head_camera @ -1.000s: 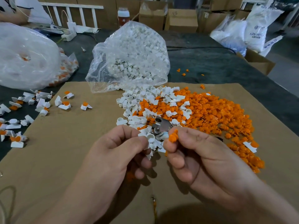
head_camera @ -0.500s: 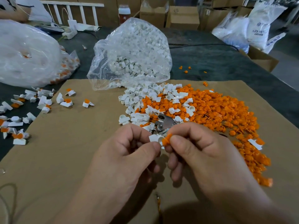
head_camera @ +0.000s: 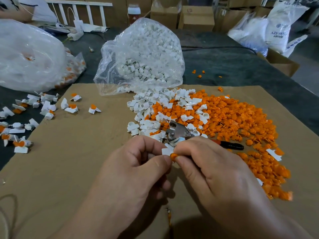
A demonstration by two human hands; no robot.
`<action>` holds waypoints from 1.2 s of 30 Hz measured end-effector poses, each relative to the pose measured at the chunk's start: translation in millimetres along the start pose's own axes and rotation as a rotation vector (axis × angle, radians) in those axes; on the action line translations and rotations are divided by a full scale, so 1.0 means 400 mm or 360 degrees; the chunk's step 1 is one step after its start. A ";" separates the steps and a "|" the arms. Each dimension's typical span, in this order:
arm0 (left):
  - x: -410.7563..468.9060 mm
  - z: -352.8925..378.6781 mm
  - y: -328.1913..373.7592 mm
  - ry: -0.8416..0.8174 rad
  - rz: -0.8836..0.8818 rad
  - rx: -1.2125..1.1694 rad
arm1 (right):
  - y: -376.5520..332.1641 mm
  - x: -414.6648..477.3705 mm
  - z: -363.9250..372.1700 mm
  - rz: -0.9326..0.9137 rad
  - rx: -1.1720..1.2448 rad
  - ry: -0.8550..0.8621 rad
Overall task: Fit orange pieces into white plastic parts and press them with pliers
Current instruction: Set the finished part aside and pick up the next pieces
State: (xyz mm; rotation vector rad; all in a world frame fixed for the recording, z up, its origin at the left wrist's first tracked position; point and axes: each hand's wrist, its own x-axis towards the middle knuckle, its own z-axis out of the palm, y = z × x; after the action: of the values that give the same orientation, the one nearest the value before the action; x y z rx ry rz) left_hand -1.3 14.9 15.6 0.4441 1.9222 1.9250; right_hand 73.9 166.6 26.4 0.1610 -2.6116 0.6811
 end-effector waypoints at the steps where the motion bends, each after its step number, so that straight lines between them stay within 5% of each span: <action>1: 0.000 0.000 0.000 0.0004 -0.0010 -0.0020 | -0.003 0.001 -0.003 0.0030 0.0029 -0.0019; 10: -0.003 0.003 0.005 -0.0033 0.0040 -0.0015 | -0.034 0.014 -0.019 0.0146 -0.0001 -0.0337; 16: -0.004 -0.009 -0.004 -0.0018 0.0148 0.0225 | -0.020 -0.003 -0.008 0.0149 0.0152 -0.0176; 22: -0.010 -0.021 0.001 -0.0099 0.0307 0.0390 | 0.008 0.006 -0.003 0.0710 0.1408 -0.0189; 26: -0.013 -0.018 -0.002 -0.0173 0.0339 0.0371 | 0.021 0.012 -0.005 0.0866 0.1826 -0.0332; 36: -0.018 -0.007 -0.007 -0.0116 0.0427 0.0552 | 0.025 0.013 -0.005 0.0813 0.1698 -0.0282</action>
State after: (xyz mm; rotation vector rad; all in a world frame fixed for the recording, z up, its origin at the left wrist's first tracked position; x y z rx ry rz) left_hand 3.7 8.9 13.1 0.8996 2.2486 1.6932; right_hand 67.9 176.2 26.1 -0.1534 -2.1434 2.2569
